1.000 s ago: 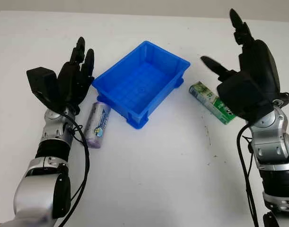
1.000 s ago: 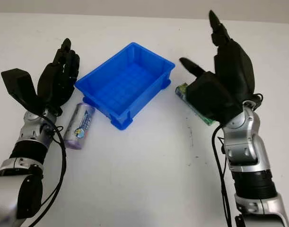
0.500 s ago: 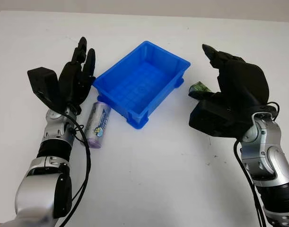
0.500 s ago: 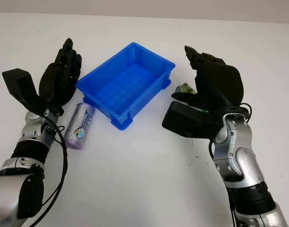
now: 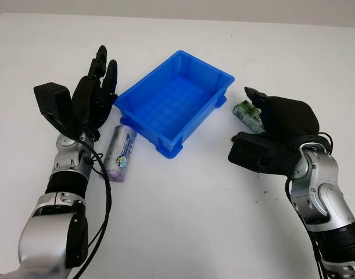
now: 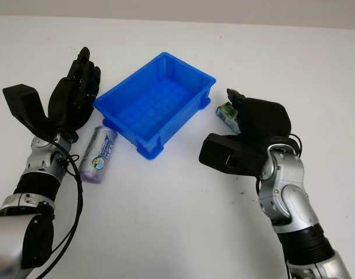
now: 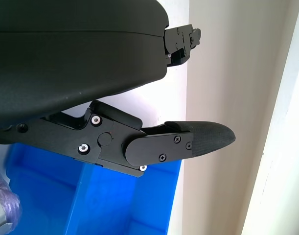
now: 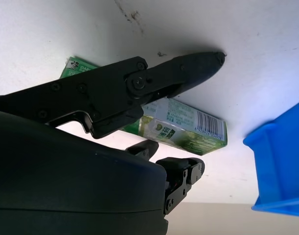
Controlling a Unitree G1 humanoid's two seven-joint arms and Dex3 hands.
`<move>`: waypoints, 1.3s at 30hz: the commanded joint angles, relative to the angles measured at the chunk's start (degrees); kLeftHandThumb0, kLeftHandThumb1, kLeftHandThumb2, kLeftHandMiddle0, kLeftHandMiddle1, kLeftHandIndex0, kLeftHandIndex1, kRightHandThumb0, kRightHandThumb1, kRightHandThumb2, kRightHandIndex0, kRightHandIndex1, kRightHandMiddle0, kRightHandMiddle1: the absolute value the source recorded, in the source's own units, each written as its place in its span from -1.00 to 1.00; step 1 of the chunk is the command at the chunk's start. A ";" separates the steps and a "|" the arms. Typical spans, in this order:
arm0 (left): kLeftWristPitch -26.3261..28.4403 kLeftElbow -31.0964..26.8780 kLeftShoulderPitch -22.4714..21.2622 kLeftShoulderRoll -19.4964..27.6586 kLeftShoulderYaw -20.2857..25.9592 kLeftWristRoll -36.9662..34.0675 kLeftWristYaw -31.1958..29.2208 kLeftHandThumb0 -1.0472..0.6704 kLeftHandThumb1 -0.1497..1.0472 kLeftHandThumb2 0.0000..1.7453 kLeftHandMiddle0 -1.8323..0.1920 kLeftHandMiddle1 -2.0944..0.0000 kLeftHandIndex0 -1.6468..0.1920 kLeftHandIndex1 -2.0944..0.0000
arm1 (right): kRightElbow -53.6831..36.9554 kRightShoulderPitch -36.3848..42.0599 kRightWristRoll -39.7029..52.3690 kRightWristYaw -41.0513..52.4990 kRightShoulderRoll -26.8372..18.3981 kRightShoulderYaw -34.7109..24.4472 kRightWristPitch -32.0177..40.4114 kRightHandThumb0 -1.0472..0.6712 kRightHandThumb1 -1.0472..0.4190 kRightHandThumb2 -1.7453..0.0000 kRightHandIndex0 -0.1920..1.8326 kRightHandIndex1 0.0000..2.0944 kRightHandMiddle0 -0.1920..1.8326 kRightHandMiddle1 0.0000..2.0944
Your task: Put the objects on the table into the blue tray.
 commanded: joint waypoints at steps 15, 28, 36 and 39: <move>-1.24 1.68 -1.29 1.56 0.11 0.44 -1.55 -0.59 1.00 -0.41 0.96 0.95 0.96 0.95 | 1.87 0.13 -9.38 -3.23 -2.79 5.06 -0.25 -0.60 -0.95 0.94 -0.88 0.45 -0.68 -0.27; -0.92 1.43 -1.82 1.38 0.06 0.49 -0.91 -0.60 1.00 -0.44 0.95 0.94 0.95 0.94 | 5.79 -0.65 -13.14 -18.70 -2.22 5.41 -4.97 -0.36 -0.95 0.94 0.06 1.00 -0.37 1.00; -0.73 0.94 -1.68 1.14 -0.03 0.55 0.10 -0.61 1.00 -0.45 0.95 0.95 0.95 0.95 | 3.65 -0.83 -3.62 -18.11 -1.68 2.02 -10.89 -0.28 -0.97 0.94 0.11 1.00 -0.18 1.00; -0.72 1.10 -1.71 1.20 0.05 0.42 -0.03 -0.62 1.00 -0.45 0.95 0.95 0.96 0.95 | 2.12 -0.89 2.23 -16.17 -0.93 -0.14 -12.65 -0.24 -0.98 0.93 0.12 1.00 -0.17 1.00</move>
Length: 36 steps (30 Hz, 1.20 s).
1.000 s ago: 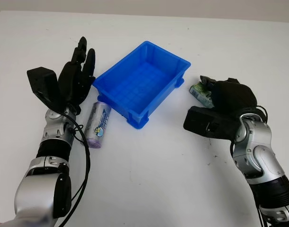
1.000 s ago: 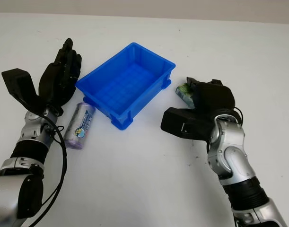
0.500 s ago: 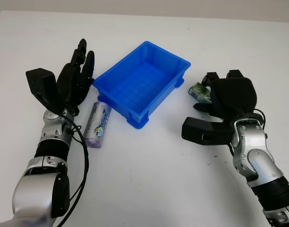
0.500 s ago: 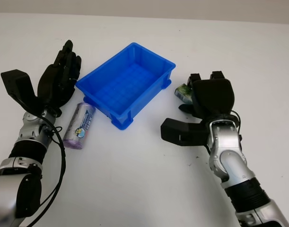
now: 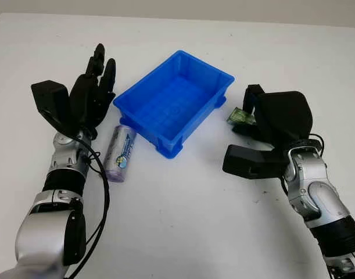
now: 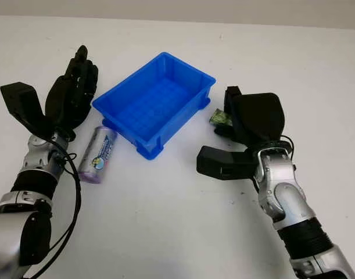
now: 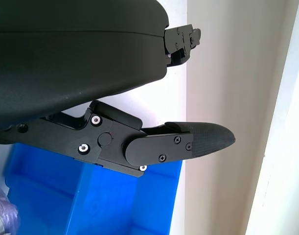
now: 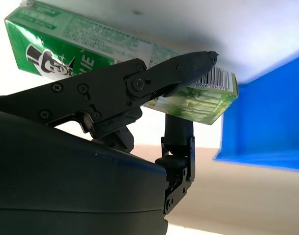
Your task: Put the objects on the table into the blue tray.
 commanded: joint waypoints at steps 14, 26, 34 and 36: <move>-0.32 -0.55 -0.95 -0.07 -0.21 0.21 -0.09 -0.60 1.00 -0.44 0.95 0.95 0.96 0.95 | -3.82 -6.12 27.62 5.96 3.40 -13.48 -6.57 -0.14 -1.00 0.87 0.19 1.00 0.02 1.00; -0.53 -1.28 -0.41 -0.62 -0.47 0.44 0.79 -0.60 1.00 -0.45 0.95 0.95 0.95 0.95 | 2.70 -12.71 31.32 2.30 3.65 -14.27 -11.41 -0.12 -1.00 0.82 0.37 1.00 0.17 1.00; 0.11 -1.91 -0.03 -1.64 -0.07 -0.26 1.03 -0.59 1.00 -0.44 0.96 0.95 0.95 0.95 | 17.81 -20.15 32.61 -9.63 6.97 -14.70 -23.74 -0.19 -1.00 0.78 0.35 1.00 0.10 1.00; 0.10 -2.10 0.12 -1.90 -0.02 -0.31 1.30 -0.58 1.00 -0.44 0.96 0.95 0.95 0.95 | 22.10 -22.94 31.37 -13.14 7.65 -14.05 -25.21 -0.24 -1.00 0.77 0.39 1.00 0.06 1.00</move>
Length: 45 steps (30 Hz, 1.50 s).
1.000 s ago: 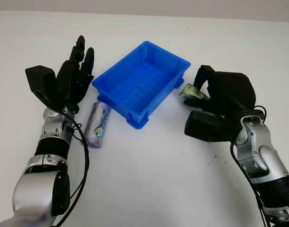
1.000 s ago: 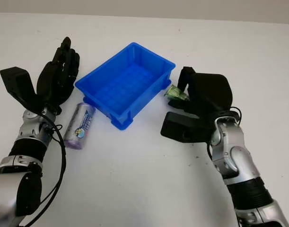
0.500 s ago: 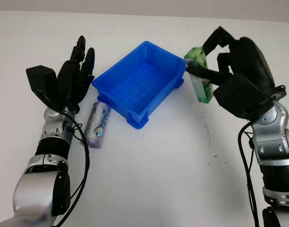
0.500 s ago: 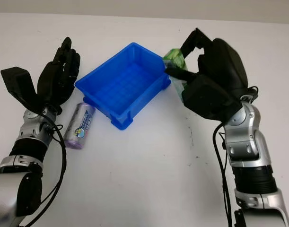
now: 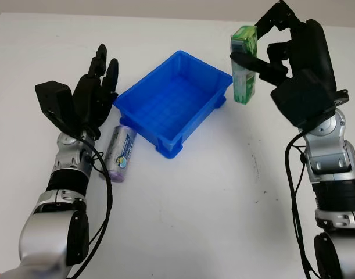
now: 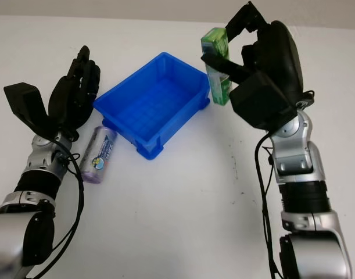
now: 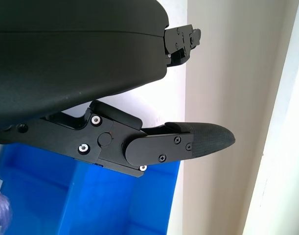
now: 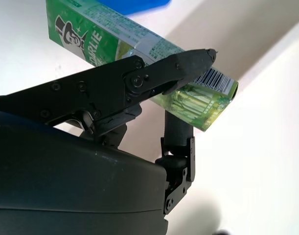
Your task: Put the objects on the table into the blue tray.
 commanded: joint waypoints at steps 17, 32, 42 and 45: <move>-0.16 -3.30 2.49 -1.15 0.19 -0.20 1.81 -0.57 1.00 -0.43 0.96 0.95 0.95 0.95 | 30.12 -20.00 -0.67 -7.35 5.01 6.01 -16.39 -0.25 -1.00 0.77 0.28 1.00 0.08 1.00; 0.27 -4.10 3.36 -1.60 0.45 -0.66 2.30 -0.56 1.00 -0.44 0.97 0.95 0.96 0.95 | 30.82 -20.63 1.65 26.97 -0.92 12.26 -17.64 -0.64 -1.00 0.72 -0.88 -0.61 -0.88 -0.53; 0.01 -3.83 3.46 -1.57 0.00 -0.04 2.83 -0.58 1.00 -0.44 0.96 0.95 0.96 0.95 | 28.32 -18.51 4.94 29.93 -1.57 10.65 -17.76 -0.68 -1.00 0.63 -1.00 -1.00 -1.00 -0.99; 0.12 -3.89 3.46 -1.65 -0.08 -0.12 2.82 -0.58 1.00 -0.45 0.95 0.94 0.95 0.95 | 27.33 -17.45 5.48 26.32 -0.98 9.28 -17.96 -0.69 -1.00 0.58 -1.00 -1.00 -1.00 -1.00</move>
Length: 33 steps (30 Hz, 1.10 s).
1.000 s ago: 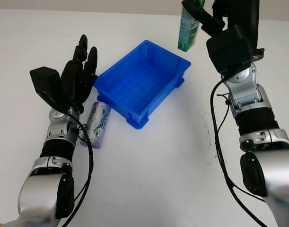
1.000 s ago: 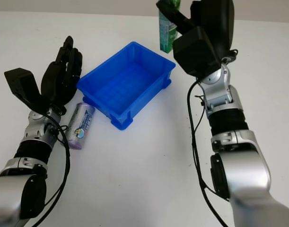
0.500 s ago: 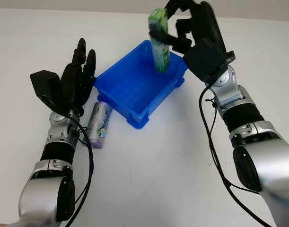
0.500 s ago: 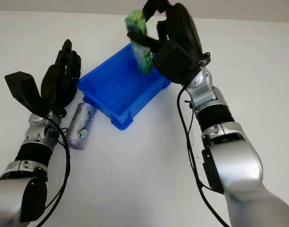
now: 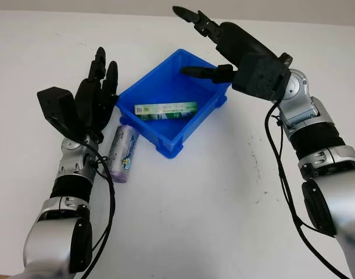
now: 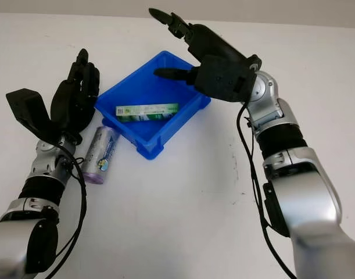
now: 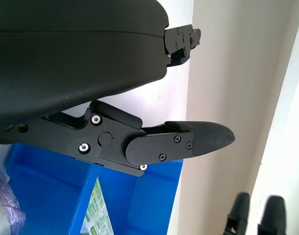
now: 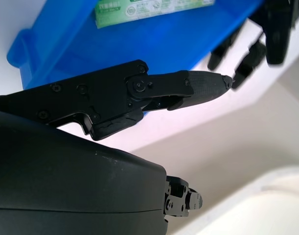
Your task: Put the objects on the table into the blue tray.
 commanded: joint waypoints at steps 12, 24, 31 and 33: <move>0.68 -1.31 1.01 0.13 -0.13 0.12 -0.55 -0.58 1.00 -0.44 0.98 0.95 0.97 0.95 | -8.56 10.10 10.01 -8.80 0.47 -10.24 2.39 -0.69 -1.00 0.23 -0.96 -0.96 -0.94 -0.96; 0.69 -0.91 0.41 0.99 0.05 0.19 -1.33 -0.57 1.00 -0.44 0.96 0.94 0.95 0.94 | -25.64 28.21 23.28 -1.57 1.83 -17.15 20.57 -0.64 -1.00 0.18 -1.00 -1.00 -1.00 -1.00; 0.58 -0.29 -0.44 1.23 -0.20 0.43 -1.93 -0.58 1.00 -0.44 0.94 0.94 0.95 0.94 | -31.13 30.51 23.66 -3.16 3.29 -17.48 24.94 -0.62 -1.00 0.16 -1.00 -1.00 -1.00 -1.00; 0.14 -1.21 -0.11 1.77 -0.48 0.92 -2.14 -0.58 1.00 -0.44 0.95 0.95 0.95 0.95 | -31.69 30.43 23.28 -3.43 3.46 -17.27 25.83 -0.62 -1.00 0.16 -1.00 -1.00 -1.00 -1.00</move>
